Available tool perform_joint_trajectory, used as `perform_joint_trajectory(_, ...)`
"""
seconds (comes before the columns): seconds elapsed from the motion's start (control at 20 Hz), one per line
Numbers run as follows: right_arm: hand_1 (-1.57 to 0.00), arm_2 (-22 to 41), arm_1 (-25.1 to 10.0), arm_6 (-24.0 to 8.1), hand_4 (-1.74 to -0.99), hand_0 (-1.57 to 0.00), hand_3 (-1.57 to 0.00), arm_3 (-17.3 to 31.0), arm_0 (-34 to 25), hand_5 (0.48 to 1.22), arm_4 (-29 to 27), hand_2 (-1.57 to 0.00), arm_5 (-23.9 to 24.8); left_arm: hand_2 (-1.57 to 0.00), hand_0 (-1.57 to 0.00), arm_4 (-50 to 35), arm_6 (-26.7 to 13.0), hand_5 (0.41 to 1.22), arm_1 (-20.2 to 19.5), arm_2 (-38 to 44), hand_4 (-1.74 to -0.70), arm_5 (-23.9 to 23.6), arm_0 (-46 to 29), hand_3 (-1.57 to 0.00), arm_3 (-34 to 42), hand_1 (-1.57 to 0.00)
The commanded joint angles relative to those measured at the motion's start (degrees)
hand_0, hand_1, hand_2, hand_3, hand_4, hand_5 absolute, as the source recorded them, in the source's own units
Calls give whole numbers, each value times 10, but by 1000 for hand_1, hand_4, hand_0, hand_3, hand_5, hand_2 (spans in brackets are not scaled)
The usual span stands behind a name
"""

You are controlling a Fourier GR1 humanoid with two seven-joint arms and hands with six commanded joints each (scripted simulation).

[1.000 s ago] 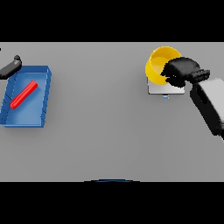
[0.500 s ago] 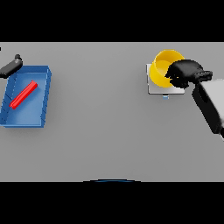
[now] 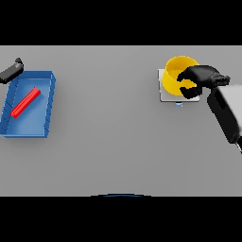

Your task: Pick up the red beaker and tilt it to pour out 1 green nut into yellow bowl. Pick up the yellow bowl and place it on the metallic measuring scale.

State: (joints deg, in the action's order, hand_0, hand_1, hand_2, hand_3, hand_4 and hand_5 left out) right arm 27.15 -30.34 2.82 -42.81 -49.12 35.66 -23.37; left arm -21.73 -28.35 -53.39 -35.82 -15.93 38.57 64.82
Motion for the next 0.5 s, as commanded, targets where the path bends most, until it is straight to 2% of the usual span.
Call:
perform_joint_trajectory(0.0, -279, 1, -2, 3, -1501, -372, -558, 6, -2, 865, 0, -345, -6, 1, 1, 0, 3, 771, 6, 0, -854, 2, 3, 1, -7, 1)
perform_joint_trajectory(0.15, -142, 8, -8, 14, -1460, -190, -428, 13, -3, 826, 10, -216, -2, 1, 1, -4, 3, 770, 7, 1, -854, -2, -1, 1, -1, 1)
perform_joint_trajectory(0.2, -114, 11, -8, 9, -1452, -152, -397, 14, -3, 818, 13, -182, -5, 1, 1, 1, 0, 772, 6, -3, -856, -6, -4, 1, 4, 1)
perform_joint_trajectory(0.45, -37, 19, -11, 24, -1414, -49, -263, 10, -6, 796, 18, -59, -8, 1, 1, 1, -3, 768, -1, -3, -851, -8, -6, 1, 12, 1)
